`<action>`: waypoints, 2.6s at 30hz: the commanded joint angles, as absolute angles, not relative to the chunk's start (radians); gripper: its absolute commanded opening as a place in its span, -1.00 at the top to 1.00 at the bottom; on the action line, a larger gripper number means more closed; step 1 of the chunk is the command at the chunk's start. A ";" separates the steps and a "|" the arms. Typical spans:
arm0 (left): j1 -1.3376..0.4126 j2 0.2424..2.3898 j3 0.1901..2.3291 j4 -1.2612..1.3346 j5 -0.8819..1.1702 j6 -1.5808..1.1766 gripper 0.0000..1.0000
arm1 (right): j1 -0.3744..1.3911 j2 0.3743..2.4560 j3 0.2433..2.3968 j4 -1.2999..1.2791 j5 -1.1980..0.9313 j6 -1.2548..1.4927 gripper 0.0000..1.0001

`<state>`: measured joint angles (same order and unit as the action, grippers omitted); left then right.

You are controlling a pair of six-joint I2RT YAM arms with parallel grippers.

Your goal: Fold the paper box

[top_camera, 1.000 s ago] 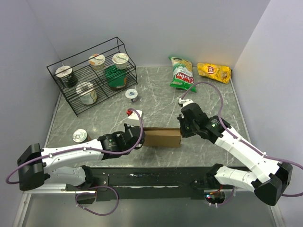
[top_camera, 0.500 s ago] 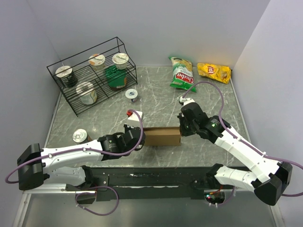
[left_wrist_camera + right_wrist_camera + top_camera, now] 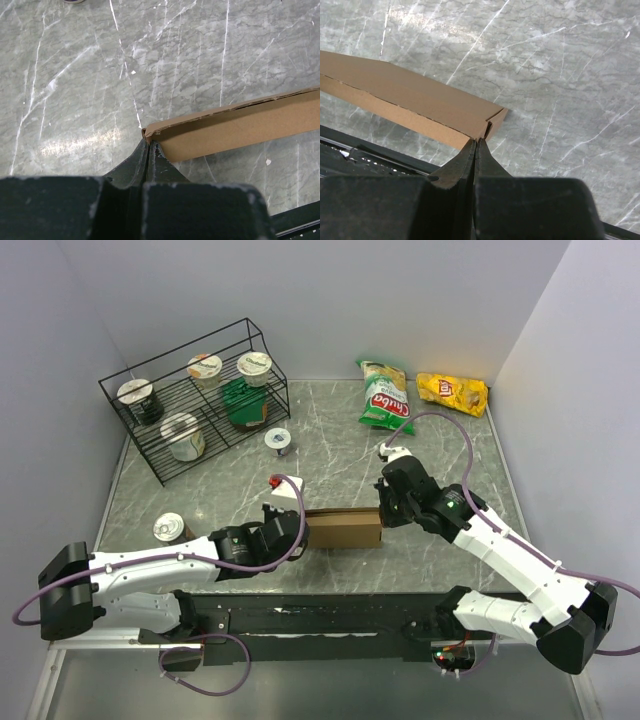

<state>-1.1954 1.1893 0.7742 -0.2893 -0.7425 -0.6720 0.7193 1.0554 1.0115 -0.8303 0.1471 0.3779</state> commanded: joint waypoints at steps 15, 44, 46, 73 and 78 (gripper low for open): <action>-1.244 1.266 0.752 -0.354 -0.592 -0.667 0.98 | 0.652 1.015 1.066 -0.667 0.018 0.431 1.00; -1.247 1.262 0.732 -0.310 -0.578 -0.675 0.98 | 0.861 1.098 0.833 -0.745 0.316 0.402 1.00; -1.246 1.255 0.721 -0.310 -0.575 -0.670 0.98 | 0.864 1.089 0.850 -0.774 0.331 0.414 0.94; -1.247 1.267 0.726 -0.336 -0.575 -0.635 0.98 | 0.805 0.924 0.948 -0.487 0.313 0.296 -0.14; -1.246 1.278 0.732 -0.341 -0.572 -0.635 0.98 | 0.856 0.891 0.818 -0.371 0.420 0.333 -0.10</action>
<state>-1.2255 1.2201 0.7635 -0.1833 -0.7280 -0.6285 0.8169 0.9237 0.8787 -0.5026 0.3004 0.3164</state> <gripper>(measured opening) 0.023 0.553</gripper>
